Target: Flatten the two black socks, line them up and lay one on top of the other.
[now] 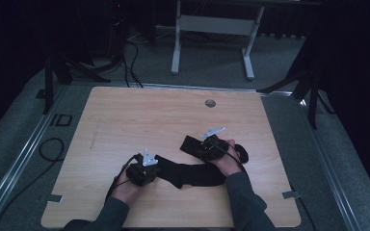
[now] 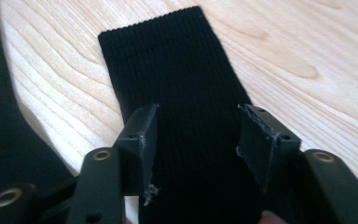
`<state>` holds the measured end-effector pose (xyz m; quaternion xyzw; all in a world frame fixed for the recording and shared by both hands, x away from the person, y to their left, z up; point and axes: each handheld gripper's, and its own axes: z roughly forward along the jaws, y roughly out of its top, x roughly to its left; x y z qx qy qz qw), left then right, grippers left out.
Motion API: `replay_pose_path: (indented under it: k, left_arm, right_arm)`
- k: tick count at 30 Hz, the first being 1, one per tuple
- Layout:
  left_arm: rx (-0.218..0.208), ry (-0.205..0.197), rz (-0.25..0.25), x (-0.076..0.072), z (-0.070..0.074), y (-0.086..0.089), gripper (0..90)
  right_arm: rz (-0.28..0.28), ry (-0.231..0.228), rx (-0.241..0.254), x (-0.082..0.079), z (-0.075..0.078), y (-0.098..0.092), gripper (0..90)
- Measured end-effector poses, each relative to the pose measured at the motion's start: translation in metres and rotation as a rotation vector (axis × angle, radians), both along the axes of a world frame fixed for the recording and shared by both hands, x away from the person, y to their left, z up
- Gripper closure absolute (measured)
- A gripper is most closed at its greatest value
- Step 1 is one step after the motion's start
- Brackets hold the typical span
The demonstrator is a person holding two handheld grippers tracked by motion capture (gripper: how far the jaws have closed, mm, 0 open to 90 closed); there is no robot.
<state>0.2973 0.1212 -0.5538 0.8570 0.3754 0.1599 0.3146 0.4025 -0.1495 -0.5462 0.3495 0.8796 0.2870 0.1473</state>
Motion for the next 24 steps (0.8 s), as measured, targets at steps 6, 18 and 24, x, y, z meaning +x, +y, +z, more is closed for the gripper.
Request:
replay_pose_path:
  k: [6,18,24]
  left_arm:
    - [-0.016,0.011,-0.004,-0.001,0.000,-0.001,78.2]
    - [-0.046,0.028,-0.022,-0.003,0.000,-0.004,73.2]
    - [-0.044,0.018,-0.021,-0.004,0.001,-0.006,68.7]
  right_arm:
    - [0.001,0.023,0.038,0.007,-0.003,-0.001,50.4]
    - [-0.027,0.040,0.046,0.011,0.000,0.012,83.1]
    - [-0.013,0.030,0.091,0.001,0.014,0.024,83.1]
